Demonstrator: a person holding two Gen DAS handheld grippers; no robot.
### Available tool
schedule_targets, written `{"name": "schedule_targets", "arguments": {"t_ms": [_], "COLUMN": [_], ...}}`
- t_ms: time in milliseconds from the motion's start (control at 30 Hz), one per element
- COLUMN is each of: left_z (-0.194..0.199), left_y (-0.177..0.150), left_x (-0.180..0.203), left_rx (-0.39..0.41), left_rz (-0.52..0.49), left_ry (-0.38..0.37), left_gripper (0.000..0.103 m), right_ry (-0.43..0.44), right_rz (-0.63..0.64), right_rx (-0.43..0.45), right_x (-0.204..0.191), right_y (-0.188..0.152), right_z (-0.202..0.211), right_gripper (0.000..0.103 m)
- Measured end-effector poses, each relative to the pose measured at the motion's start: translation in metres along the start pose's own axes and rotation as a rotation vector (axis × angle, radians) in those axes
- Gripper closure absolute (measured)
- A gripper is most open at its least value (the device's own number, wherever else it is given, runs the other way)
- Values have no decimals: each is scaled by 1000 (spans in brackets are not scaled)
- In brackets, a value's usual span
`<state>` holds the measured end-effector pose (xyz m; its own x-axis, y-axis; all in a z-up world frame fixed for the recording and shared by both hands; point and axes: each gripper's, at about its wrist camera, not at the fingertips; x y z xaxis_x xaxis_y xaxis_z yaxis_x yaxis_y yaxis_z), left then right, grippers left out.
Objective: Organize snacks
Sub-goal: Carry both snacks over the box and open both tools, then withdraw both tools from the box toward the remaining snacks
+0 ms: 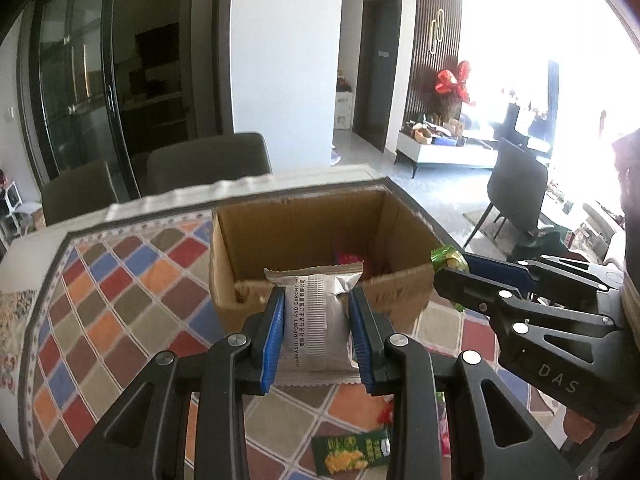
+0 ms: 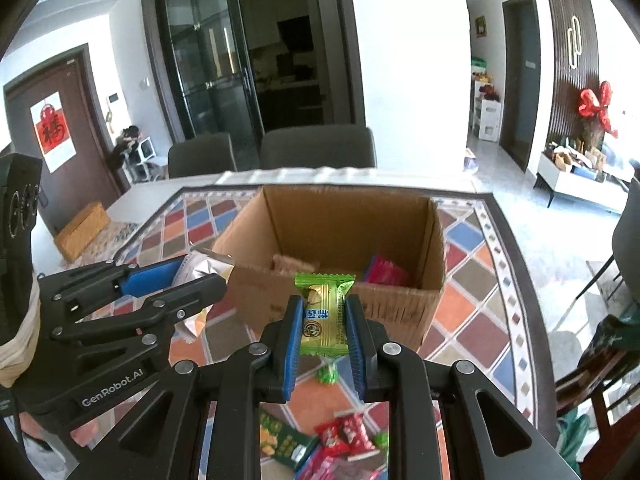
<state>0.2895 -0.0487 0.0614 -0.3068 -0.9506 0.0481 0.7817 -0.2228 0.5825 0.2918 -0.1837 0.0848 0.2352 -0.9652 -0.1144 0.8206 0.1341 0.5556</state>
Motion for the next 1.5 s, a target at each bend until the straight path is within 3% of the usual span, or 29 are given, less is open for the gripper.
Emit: {"name": "schedule_targets", "arguments": {"t_ms": [433,900,1000,1100,1200,1500], "left_z": [-13,-60,-73,-74,-70,-32], "left_y": [42,74,77,75,69,46], "left_x": [-8,-18,-23,-23,-21,-9], "left_rx": [43,-27,-58,-56,-52,15], "left_rz": [-14,-19,-7,3,-1,-3], "left_ry": [50,94,110,135,149,174], "left_gripper": [71,71,65,52,51,42], "right_ry": [-30,-46,-57,-86,-100,-88], "right_rz": [9,0,-5,-6,-23,-29], "right_rx": [46,-8,-18,-29,-33,-10], "right_x": [8,22,24,25,27,23], "right_y": [42,68,73,74,70,51], "right_z": [-2,-39,-47,-53,-54,-35], "right_gripper": [80,80,80,76,67,61]}}
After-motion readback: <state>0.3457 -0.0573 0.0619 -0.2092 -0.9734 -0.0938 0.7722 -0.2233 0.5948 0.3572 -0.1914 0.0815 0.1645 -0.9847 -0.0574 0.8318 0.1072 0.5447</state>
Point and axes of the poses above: each gripper's, at about its wrist camera, not at the fingertips, and z roughly against the way its jaws point, x to its right, y to its top, and after that the axes turned 15 degrees about -x, right-handed
